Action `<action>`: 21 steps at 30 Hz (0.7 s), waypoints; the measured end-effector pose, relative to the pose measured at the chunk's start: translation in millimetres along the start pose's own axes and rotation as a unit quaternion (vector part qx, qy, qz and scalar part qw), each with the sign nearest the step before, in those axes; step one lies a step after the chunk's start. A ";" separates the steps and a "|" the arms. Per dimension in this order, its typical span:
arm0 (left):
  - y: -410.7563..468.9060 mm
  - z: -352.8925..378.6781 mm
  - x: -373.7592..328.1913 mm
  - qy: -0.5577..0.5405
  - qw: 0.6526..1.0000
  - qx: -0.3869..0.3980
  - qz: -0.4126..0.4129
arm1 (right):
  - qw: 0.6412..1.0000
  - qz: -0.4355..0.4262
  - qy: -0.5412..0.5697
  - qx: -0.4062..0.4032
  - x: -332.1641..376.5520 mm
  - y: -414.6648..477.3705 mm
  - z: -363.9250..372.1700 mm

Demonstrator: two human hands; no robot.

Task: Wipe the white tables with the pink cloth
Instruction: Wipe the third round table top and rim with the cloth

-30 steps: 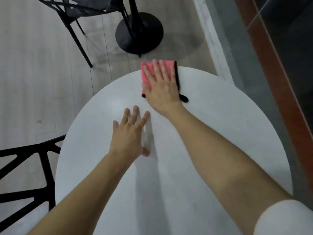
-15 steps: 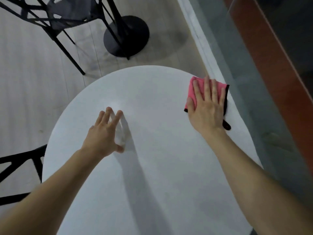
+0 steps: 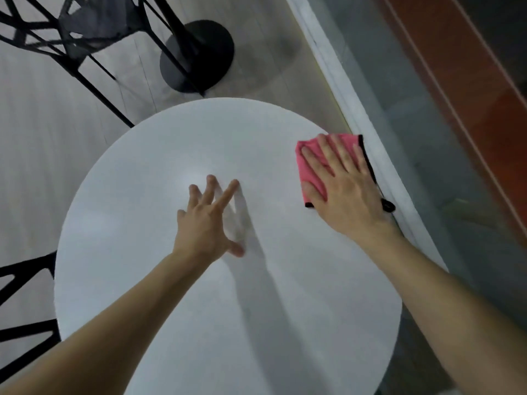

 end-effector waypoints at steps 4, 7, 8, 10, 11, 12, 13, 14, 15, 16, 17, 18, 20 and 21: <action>0.8 -0.1 -3.9 -0.002 1.000 -0.001 -0.020 | 0.998 0.062 -0.009 0.002 9.3 -10.5 -3.0; 1.7 0.9 -2.1 0.002 1.000 -0.002 -0.007 | 1.000 -0.027 -0.003 -0.008 66.3 73.8 11.5; 1.4 0.4 -1.8 0.007 1.000 -0.007 -0.004 | 0.998 -0.066 -0.004 0.000 86.3 104.8 14.9; 0.8 -0.7 -2.3 0.012 1.000 -0.020 -0.002 | 0.993 -0.111 -0.003 0.032 116.0 150.1 16.2; 0.6 -0.8 -2.6 0.012 1.000 -0.024 -0.003 | 0.992 -0.125 -0.007 0.036 122.0 161.1 18.0; 0.6 -2.3 -3.3 0.011 1.000 -0.021 -0.006 | 0.990 -0.134 -0.010 0.032 119.9 164.8 19.5; -0.4 -4.0 -4.6 0.010 1.000 -0.015 -0.008 | 0.990 -0.136 -0.001 0.023 110.5 159.6 18.7; -1.0 -4.5 -5.2 0.008 1.000 -0.010 -0.008 | 0.992 -0.127 0.009 0.014 94.4 146.5 18.7; -0.8 -3.6 -5.0 0.009 1.000 -0.011 -0.007 | 0.994 -0.106 0.014 0.003 73.7 127.2 18.8; -0.4 -2.8 -4.8 0.009 1.000 -0.010 -0.005 | 0.997 -0.077 0.019 -0.007 50.9 102.3 17.3; -0.4 -3.0 -5.5 0.005 1.000 -0.009 -0.006 | 0.998 -0.055 0.020 -0.011 29.8 71.5 13.5; -0.7 -3.7 -6.6 0.000 1.000 -0.008 -0.010 | 0.999 -0.038 0.017 -0.009 12.4 35.5 7.1; -1.5 -4.0 -8.6 -0.008 1.000 -0.004 -0.017 | 1.000 -0.011 0.004 0.016 -7.9 -39.4 -8.5; -2.0 -3.6 -8.9 -0.010 1.000 -0.002 -0.018 | 0.999 0.001 -0.004 0.036 -11.5 -70.9 -12.7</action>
Point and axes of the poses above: each hand's wrist, its own y-axis towards the middle knuckle, its own z-axis out of the palm, x = y × z, the point moved 1 cm from there along y, towards the middle knuckle, and after that the axes turned 1 degree about x, right-handed, at the moved point
